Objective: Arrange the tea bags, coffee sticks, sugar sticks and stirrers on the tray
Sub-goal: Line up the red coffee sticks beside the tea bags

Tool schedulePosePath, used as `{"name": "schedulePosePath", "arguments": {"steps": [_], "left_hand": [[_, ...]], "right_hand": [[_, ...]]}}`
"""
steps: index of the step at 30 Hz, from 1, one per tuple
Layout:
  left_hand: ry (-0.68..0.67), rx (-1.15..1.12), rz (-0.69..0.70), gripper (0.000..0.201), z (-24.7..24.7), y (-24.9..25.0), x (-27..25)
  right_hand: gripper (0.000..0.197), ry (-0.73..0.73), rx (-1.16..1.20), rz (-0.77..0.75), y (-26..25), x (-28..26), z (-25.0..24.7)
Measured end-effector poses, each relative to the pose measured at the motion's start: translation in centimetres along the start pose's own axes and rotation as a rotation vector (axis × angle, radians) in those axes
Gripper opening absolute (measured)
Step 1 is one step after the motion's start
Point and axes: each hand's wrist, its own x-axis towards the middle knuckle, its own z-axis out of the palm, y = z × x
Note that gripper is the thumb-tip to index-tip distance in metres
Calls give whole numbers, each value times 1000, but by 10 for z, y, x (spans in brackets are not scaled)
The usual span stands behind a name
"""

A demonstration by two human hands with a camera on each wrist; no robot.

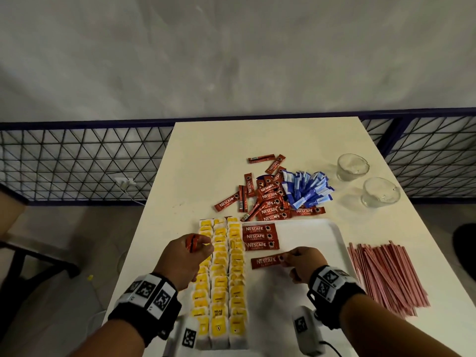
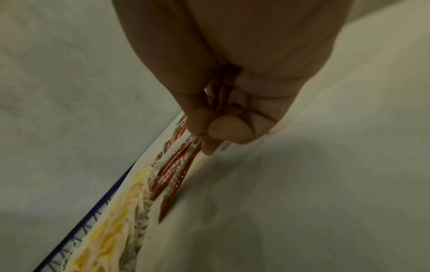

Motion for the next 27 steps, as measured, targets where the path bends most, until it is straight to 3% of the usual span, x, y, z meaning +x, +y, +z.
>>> {"name": "schedulePosePath", "arguments": {"steps": [7,18,27], "left_hand": [[14,-31,-21,10,-14,-4,-4],[15,-48,-65,12,-23,-9,-3],[13,-46,-68,11,-24,-8,-2]], "right_hand": [[20,184,-300,-19,-6,14,16],[28,197,-525,-33,-11,16,21],[33,187,-536,-25,-10,17,23]]}}
